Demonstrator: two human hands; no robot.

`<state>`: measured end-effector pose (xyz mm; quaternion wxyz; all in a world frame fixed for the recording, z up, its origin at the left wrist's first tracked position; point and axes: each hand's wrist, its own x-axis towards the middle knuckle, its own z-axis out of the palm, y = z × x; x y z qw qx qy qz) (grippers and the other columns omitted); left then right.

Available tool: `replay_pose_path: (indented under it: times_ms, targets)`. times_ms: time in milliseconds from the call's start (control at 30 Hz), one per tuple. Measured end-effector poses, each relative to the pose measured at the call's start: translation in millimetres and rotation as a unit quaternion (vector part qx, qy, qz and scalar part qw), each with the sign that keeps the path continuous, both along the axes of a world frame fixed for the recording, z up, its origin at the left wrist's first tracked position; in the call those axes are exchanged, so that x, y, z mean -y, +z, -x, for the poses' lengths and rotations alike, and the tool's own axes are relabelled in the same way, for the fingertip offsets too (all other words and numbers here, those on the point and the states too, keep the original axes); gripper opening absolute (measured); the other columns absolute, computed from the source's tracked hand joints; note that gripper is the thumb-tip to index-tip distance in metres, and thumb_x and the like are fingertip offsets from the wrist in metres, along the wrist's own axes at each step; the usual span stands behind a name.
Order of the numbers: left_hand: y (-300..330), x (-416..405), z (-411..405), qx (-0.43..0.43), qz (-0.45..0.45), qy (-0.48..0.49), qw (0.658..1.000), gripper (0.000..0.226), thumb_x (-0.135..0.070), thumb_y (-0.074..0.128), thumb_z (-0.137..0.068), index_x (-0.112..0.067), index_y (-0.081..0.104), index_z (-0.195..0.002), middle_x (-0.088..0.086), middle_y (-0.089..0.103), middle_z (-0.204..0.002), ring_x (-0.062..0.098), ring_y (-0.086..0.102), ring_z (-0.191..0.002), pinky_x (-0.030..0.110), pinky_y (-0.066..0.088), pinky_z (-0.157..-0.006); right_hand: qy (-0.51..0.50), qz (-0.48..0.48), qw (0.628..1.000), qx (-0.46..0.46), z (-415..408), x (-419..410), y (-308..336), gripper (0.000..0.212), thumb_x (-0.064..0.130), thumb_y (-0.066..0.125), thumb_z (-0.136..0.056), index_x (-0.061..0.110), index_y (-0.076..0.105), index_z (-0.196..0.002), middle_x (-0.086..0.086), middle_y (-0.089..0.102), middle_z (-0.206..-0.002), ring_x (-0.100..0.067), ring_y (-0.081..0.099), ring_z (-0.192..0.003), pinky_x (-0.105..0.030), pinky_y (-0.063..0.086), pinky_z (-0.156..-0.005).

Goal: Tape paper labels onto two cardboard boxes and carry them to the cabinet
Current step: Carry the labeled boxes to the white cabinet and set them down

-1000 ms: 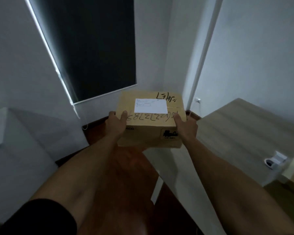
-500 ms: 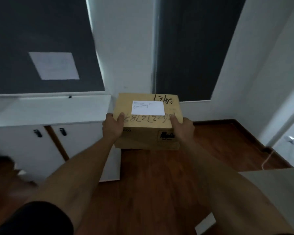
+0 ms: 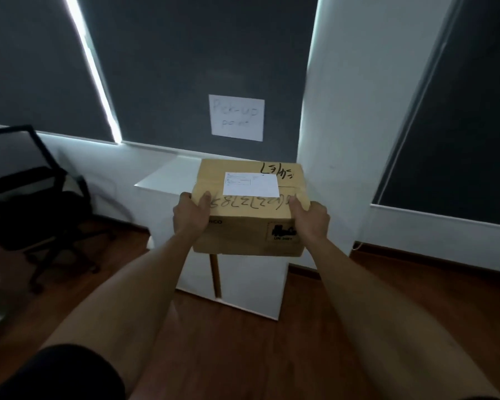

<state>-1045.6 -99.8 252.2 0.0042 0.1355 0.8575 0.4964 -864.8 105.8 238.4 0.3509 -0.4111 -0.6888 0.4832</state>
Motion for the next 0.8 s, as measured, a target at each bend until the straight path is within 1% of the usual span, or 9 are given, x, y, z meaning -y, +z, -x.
replay_pose_path:
  times_ms: [100,167,267,367,500,533,567,700,800]
  targets:
    - [2,28,29,-0.013,0.005,0.032,0.999,0.058,-0.058,0.056,-0.097,-0.009,0.057,-0.127,0.013,0.066,-0.118,0.027,0.06,-0.096,0.04,0.048,-0.076,0.015,-0.002,1.0,0.011,41,19,2,0.063,0.062,0.063,-0.09,0.006,0.068,-0.119,-0.009,0.07,-0.107,-0.026,0.067,-0.094,-0.038,0.058,-0.078]
    - [2,45,47,-0.019,0.001,0.046,0.999,0.056,-0.056,0.057,-0.097,-0.009,0.057,-0.127,0.012,0.067,-0.117,0.023,0.058,-0.092,0.039,0.046,-0.075,0.029,-0.003,0.999,0.013,65,31,1,0.061,0.062,0.063,-0.09,0.007,0.068,-0.117,-0.008,0.07,-0.106,-0.023,0.065,-0.089,-0.032,0.054,-0.07]
    - [4,64,71,-0.012,-0.008,0.065,0.998,0.057,-0.055,0.058,-0.097,-0.009,0.056,-0.129,0.012,0.067,-0.117,0.026,0.062,-0.096,0.039,0.05,-0.077,0.047,-0.015,0.999,0.022,97,44,2,0.06,0.063,0.062,-0.09,0.008,0.067,-0.114,-0.004,0.067,-0.099,-0.018,0.062,-0.08,-0.024,0.041,-0.055]
    - [2,74,91,-0.009,-0.008,0.08,0.997,0.056,-0.054,0.058,-0.097,-0.007,0.056,-0.128,0.01,0.066,-0.113,0.027,0.063,-0.095,0.039,0.051,-0.077,0.059,-0.021,0.997,0.037,126,49,1,0.059,0.062,0.062,-0.091,0.008,0.067,-0.113,-0.002,0.066,-0.095,-0.008,0.057,-0.071,-0.022,0.037,-0.051]
    - [-5,75,122,-0.009,-0.013,0.1,0.995,0.052,-0.051,0.06,-0.097,-0.007,0.058,-0.125,0.003,0.061,-0.101,0.015,0.056,-0.077,0.027,0.041,-0.06,0.075,-0.027,0.995,0.06,167,45,-2,0.062,0.065,0.059,-0.091,0.008,0.067,-0.114,-0.003,0.067,-0.099,-0.02,0.064,-0.084,-0.026,0.044,-0.057]
    - [-7,74,131,-0.006,-0.015,0.103,0.995,0.051,-0.051,0.06,-0.097,-0.008,0.059,-0.124,0.002,0.061,-0.1,0.015,0.056,-0.078,0.026,0.04,-0.058,0.079,-0.027,0.995,0.062,178,43,-3,0.062,0.065,0.059,-0.091,0.008,0.067,-0.114,-0.003,0.068,-0.1,-0.021,0.065,-0.086,-0.027,0.046,-0.059]
    - [-9,72,141,-0.001,-0.016,0.104,0.994,0.051,-0.052,0.059,-0.096,-0.009,0.059,-0.124,0.003,0.062,-0.102,0.018,0.058,-0.081,0.028,0.042,-0.061,0.084,-0.026,0.994,0.064,190,39,-6,0.061,0.065,0.059,-0.091,0.008,0.067,-0.114,-0.003,0.067,-0.1,-0.021,0.065,-0.086,-0.026,0.046,-0.058]
    - [-18,54,186,0.017,-0.012,0.112,0.993,0.053,-0.053,0.059,-0.095,-0.009,0.059,-0.125,0.009,0.065,-0.111,0.028,0.064,-0.097,0.041,0.055,-0.081,0.093,-0.027,0.993,0.071,239,21,-16,0.058,0.063,0.059,-0.092,0.008,0.067,-0.111,-0.003,0.066,-0.096,-0.016,0.062,-0.079,-0.023,0.04,-0.052]
    - [-23,31,226,0.014,-0.007,0.113,0.993,0.052,-0.051,0.059,-0.096,-0.009,0.059,-0.127,0.009,0.067,-0.112,0.026,0.063,-0.095,0.038,0.052,-0.077,0.092,-0.025,0.992,0.077,280,-2,-22,0.057,0.062,0.06,-0.092,0.008,0.069,-0.107,-0.004,0.068,-0.095,-0.014,0.06,-0.075,-0.024,0.04,-0.053]
